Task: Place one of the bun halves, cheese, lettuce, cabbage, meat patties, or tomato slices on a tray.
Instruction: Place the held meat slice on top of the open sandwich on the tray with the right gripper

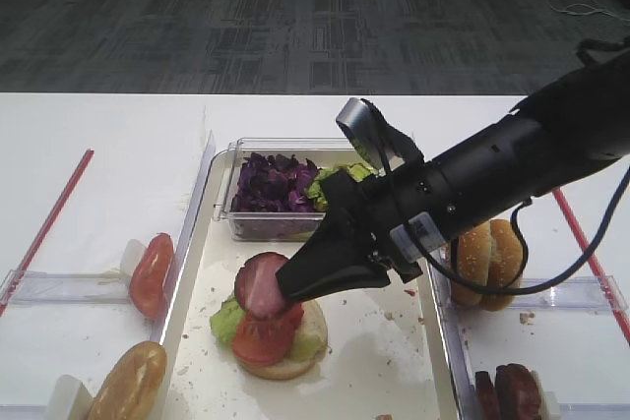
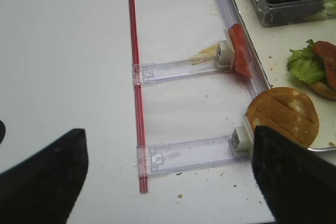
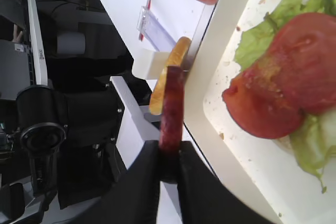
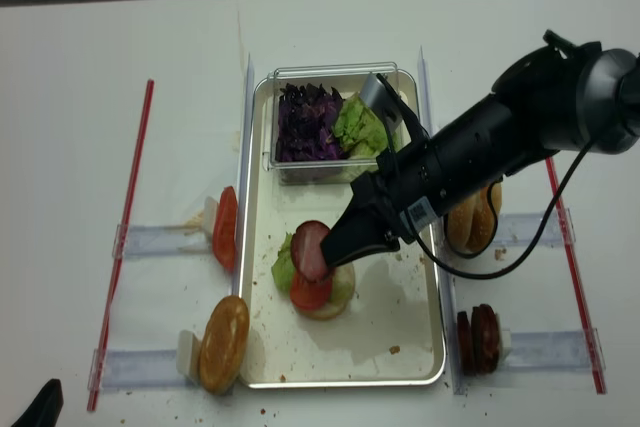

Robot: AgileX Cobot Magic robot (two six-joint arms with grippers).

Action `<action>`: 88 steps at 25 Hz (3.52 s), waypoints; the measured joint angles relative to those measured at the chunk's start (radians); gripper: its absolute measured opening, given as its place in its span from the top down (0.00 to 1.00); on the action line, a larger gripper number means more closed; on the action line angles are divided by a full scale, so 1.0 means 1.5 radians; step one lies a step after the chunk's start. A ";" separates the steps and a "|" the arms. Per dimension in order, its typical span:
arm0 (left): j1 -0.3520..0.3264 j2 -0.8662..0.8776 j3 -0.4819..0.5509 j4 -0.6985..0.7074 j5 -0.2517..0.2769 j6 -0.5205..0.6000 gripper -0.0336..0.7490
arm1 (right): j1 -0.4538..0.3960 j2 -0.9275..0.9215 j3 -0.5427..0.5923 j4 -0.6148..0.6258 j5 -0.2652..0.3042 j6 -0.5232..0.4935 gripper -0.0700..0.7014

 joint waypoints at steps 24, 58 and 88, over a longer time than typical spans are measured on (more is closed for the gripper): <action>0.000 0.000 0.000 0.000 0.000 0.000 0.17 | 0.000 0.119 -0.002 0.071 0.000 -0.054 0.74; 0.000 0.000 0.000 0.000 0.000 0.000 0.17 | 0.000 0.119 -0.003 0.053 -0.021 -0.043 0.74; 0.000 0.000 0.000 0.000 0.000 0.000 0.17 | 0.000 0.119 -0.003 0.058 -0.032 -0.037 0.14</action>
